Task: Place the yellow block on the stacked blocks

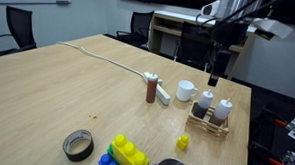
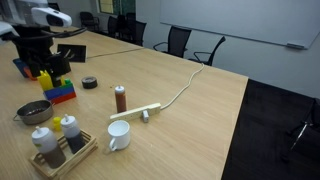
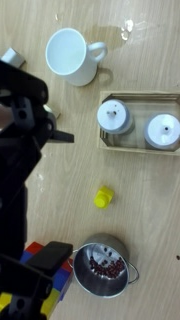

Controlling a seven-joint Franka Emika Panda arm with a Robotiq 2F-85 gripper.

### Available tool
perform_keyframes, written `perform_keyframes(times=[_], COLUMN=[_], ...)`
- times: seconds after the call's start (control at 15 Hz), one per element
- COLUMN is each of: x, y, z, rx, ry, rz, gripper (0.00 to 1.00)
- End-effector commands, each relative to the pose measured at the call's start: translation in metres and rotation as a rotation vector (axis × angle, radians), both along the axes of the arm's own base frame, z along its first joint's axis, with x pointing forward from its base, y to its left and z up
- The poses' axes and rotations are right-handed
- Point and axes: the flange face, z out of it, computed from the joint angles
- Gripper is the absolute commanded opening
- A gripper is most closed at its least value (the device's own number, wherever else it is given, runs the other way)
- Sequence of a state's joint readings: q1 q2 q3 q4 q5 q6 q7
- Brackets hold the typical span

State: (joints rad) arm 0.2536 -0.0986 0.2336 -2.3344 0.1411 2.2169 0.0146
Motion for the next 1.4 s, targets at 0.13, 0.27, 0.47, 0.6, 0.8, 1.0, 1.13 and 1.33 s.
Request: perform_keyframes(times=[0.13,0.27,0.47,0.6,0.8,1.0,1.13,1.33], x=[0.011,0.013,0.015,0.018,0.023,0.023,0.016,0.022], y=[0.01,0.01,0.014,0.025,0.048,0.058,0.054,0.057], z=[-0.023,-0.016,-0.019,-0.034,-0.072,-0.125,-0.132,-0.15], rx=[0.019,0.025,0.037,0.06,0.129,0.159,0.13,0.135], ry=[0.027,0.015,0.006,-0.003,-0.006,0.062,0.066,0.08], rz=[0.036,0.037,0.026,0.021,0.008,-0.086,-0.059,-0.096], gripper=[1.0,1.0,1.0,1.0,1.0,1.0,1.0,1.0])
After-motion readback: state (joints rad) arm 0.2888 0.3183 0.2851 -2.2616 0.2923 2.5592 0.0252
